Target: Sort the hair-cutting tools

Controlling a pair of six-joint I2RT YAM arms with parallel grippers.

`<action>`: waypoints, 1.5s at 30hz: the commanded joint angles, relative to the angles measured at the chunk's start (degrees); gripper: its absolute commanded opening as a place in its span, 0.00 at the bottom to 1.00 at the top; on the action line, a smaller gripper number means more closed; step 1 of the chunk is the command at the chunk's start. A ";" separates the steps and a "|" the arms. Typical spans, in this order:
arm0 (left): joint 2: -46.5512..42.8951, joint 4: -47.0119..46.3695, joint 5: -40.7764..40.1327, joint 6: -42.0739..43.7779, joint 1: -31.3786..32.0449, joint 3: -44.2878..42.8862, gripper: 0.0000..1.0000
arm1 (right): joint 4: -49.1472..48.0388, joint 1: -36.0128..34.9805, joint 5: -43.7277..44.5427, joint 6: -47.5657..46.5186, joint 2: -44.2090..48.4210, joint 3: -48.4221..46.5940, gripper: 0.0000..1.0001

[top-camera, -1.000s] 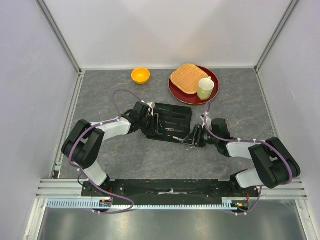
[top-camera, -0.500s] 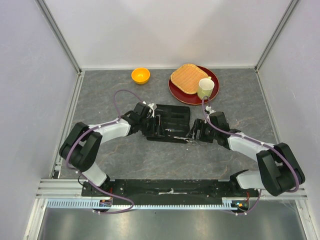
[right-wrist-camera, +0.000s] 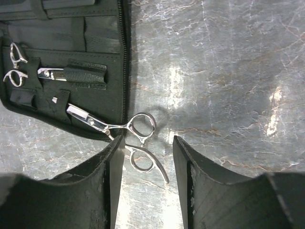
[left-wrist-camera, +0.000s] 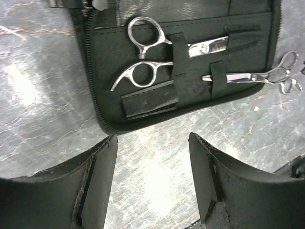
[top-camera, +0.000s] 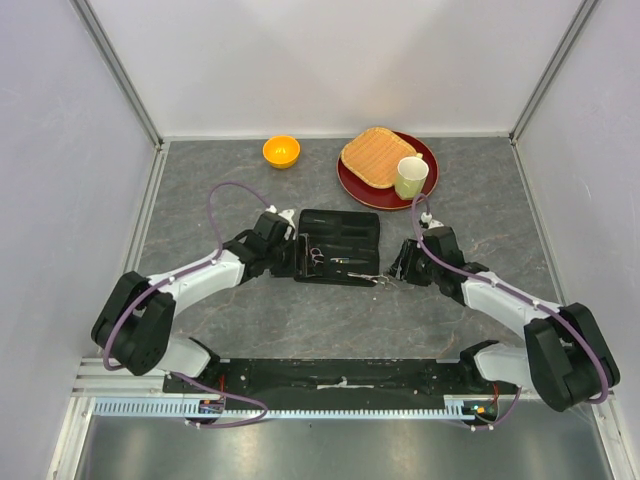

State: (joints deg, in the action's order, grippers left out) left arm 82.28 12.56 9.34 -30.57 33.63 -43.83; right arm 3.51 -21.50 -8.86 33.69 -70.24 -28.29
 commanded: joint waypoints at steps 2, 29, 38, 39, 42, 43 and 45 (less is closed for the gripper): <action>-2.39 0.80 -6.61 -0.54 0.21 1.73 0.68 | -2.19 -0.04 3.06 -0.82 -3.14 0.08 0.47; 2.09 -3.68 -4.25 -2.74 0.47 4.63 0.63 | -6.93 -0.39 -2.12 2.52 -11.41 -2.99 0.19; 2.27 -4.03 -4.24 -2.92 0.65 4.81 0.58 | -8.96 -0.92 -2.13 -1.43 -11.06 -3.17 0.00; 2.01 -3.94 -4.33 -2.92 0.65 4.81 0.58 | -8.96 -0.92 -1.95 -2.22 -10.89 -3.26 0.00; 1.04 -3.42 -5.56 -2.66 0.65 4.90 0.58 | -8.69 -0.83 -0.19 -5.03 -10.54 -3.61 0.00; 0.34 -3.33 -6.09 -2.57 0.65 4.90 0.58 | -8.78 -0.91 0.33 -5.48 -10.45 -3.70 0.00; -0.27 -3.24 -6.79 -2.39 0.65 4.90 0.58 | -9.39 -0.92 1.65 -6.44 -10.36 -3.79 0.00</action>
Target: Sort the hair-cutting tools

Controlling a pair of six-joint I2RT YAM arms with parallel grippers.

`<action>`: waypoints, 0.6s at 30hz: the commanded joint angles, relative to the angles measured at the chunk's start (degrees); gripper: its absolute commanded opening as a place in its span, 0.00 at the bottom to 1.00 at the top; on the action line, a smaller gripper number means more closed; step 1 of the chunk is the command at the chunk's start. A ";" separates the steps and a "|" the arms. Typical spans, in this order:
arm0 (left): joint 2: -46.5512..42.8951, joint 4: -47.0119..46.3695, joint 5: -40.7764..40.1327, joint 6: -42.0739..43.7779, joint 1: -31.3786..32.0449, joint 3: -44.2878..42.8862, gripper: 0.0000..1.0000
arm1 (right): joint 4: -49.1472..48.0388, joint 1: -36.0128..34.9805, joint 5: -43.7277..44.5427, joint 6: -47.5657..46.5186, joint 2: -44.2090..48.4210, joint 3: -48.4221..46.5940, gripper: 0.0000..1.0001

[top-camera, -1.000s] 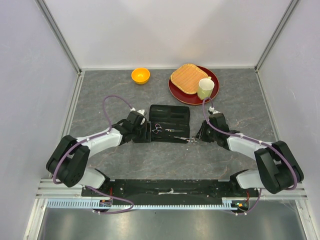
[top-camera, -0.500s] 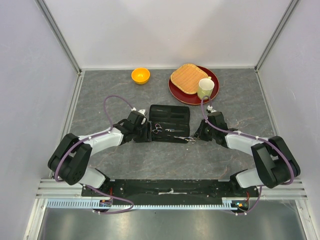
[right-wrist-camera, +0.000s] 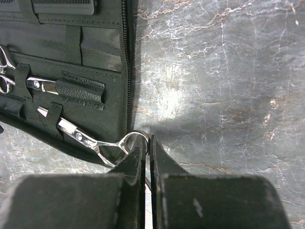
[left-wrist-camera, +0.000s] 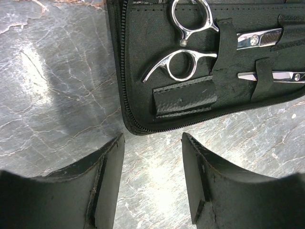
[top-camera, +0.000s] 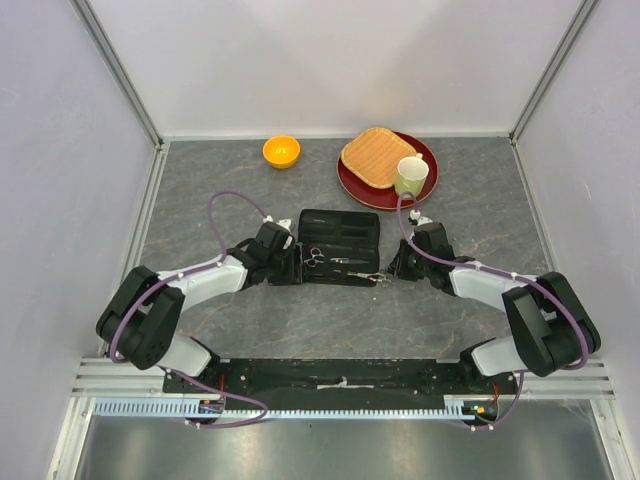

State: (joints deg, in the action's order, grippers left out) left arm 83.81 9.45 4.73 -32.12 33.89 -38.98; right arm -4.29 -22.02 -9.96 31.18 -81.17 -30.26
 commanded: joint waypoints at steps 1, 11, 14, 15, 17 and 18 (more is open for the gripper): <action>-2.07 -0.05 -2.44 -0.75 0.39 0.13 0.59 | -2.38 -0.39 2.92 -4.11 0.66 -1.73 0.00; -7.08 -5.58 -2.45 -1.72 0.39 3.56 0.67 | -11.17 -2.14 2.57 -4.55 4.43 1.52 0.00; -5.16 -5.85 -2.53 -1.98 0.48 3.04 0.68 | -13.36 -3.29 2.92 -4.72 5.66 2.92 0.00; -4.54 -5.85 -2.62 -2.50 0.48 2.86 0.69 | -13.89 -3.55 2.92 -4.90 5.93 3.19 0.00; -2.52 -6.29 -3.15 -3.21 0.48 2.33 0.69 | -14.78 -4.34 3.28 -5.07 6.37 3.72 0.00; -1.90 -6.38 -3.41 -3.91 0.48 2.16 0.69 | -15.04 -4.69 3.36 -5.08 6.37 3.80 0.00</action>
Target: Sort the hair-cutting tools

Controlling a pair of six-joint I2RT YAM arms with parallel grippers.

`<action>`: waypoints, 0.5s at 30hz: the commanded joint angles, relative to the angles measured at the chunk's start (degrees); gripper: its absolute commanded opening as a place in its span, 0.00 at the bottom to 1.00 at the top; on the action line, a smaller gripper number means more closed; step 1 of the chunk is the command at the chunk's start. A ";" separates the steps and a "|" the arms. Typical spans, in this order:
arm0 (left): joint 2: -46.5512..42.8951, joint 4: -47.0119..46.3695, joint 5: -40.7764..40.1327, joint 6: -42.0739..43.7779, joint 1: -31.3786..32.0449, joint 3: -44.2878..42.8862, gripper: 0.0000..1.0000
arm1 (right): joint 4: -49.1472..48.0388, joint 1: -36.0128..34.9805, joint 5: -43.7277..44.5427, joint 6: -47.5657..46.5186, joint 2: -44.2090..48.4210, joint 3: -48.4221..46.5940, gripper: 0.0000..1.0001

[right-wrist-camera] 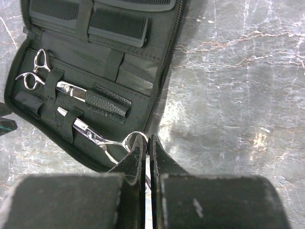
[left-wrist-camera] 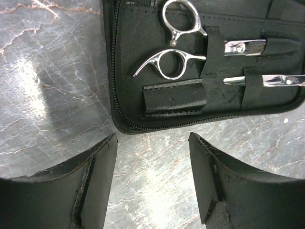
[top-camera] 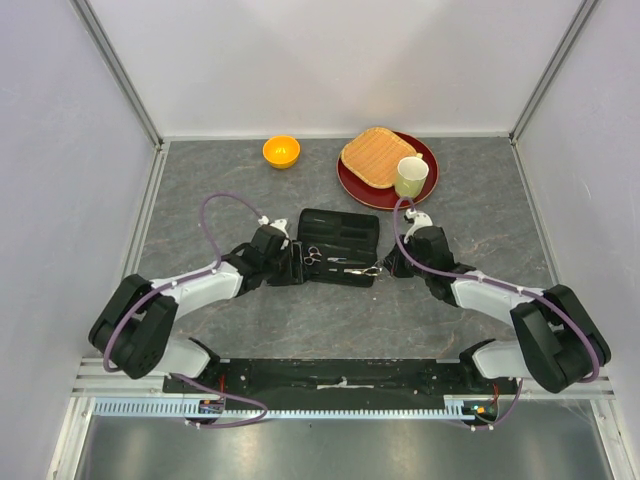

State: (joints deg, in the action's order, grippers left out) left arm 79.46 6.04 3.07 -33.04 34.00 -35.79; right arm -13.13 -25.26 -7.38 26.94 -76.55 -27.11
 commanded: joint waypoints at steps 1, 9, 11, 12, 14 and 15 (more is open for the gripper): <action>3.41 -3.58 -2.36 -3.43 0.28 -1.21 0.69 | -6.38 -1.72 1.22 -0.75 1.76 0.92 0.00; -1.67 -7.35 -5.17 -4.58 0.45 1.42 0.72 | -6.12 -2.17 4.21 -1.71 1.50 1.98 0.00; -4.47 -8.23 -5.88 -4.06 0.45 2.13 0.73 | -5.42 -2.17 5.00 -1.98 1.58 1.98 0.00; -5.36 -8.41 -6.84 -4.05 0.45 2.91 0.74 | -5.25 -2.17 5.26 -2.15 1.58 1.98 0.00; -7.03 -9.47 -7.46 -4.05 0.45 3.62 0.75 | -5.07 -2.25 5.36 -2.07 1.58 1.98 0.00; -7.13 -10.60 -7.73 -4.05 0.45 4.06 0.76 | -5.24 -2.34 5.27 -1.98 1.58 1.98 0.00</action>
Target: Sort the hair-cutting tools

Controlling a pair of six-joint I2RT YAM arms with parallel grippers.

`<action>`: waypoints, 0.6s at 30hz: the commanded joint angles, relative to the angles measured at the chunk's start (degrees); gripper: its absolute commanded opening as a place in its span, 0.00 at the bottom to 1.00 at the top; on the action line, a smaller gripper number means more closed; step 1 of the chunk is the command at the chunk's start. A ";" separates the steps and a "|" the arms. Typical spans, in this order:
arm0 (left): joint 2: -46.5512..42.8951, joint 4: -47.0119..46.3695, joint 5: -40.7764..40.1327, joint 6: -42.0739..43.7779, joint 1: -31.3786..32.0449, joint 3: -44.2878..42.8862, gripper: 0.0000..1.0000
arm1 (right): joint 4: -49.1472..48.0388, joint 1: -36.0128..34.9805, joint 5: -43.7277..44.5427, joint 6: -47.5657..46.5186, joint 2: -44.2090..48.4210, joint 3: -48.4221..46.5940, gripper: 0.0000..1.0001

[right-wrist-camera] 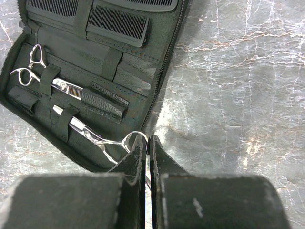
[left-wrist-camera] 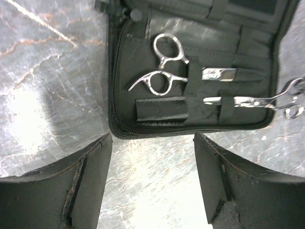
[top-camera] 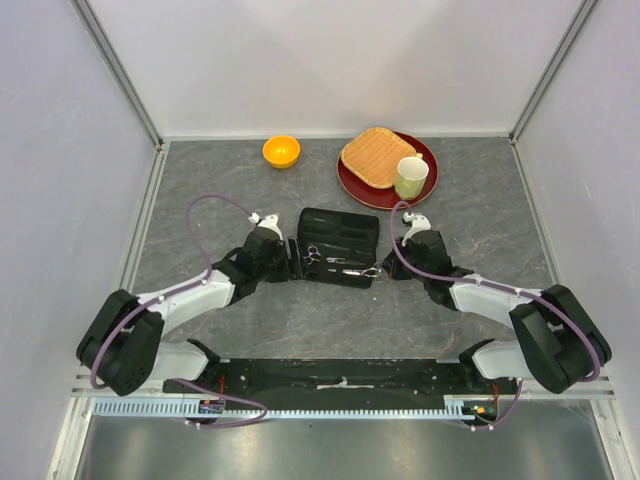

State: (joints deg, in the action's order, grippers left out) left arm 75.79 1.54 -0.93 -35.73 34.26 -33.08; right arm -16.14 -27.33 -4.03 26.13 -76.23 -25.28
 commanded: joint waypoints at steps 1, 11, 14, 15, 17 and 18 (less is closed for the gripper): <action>-3.37 -6.37 -3.73 -1.45 0.19 1.26 0.77 | -2.31 -0.35 1.92 -1.17 1.17 0.23 0.00; 9.54 -5.58 -3.82 -2.59 0.46 -3.31 0.63 | -2.58 -1.32 1.13 -0.99 0.64 -0.21 0.00; 11.92 -5.15 -3.64 -2.68 0.81 -2.96 0.48 | -2.67 -1.50 0.78 -0.82 0.29 -0.30 0.00; 12.45 -4.97 -3.64 -2.60 0.89 -2.78 0.43 | -2.67 -1.58 0.78 -0.82 0.11 -0.39 0.00; 13.68 -4.62 -3.55 -2.68 1.07 -2.52 0.38 | -2.67 -1.67 1.04 -0.73 -0.85 -0.21 0.00; 13.94 -4.53 -3.64 -2.77 1.16 -2.17 0.35 | -2.58 -1.76 1.22 -0.73 -1.12 -0.12 0.00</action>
State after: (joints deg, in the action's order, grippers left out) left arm 86.48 -3.95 -5.02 -36.67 34.26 -35.97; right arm -16.23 -28.27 -2.42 25.65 -76.29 -25.23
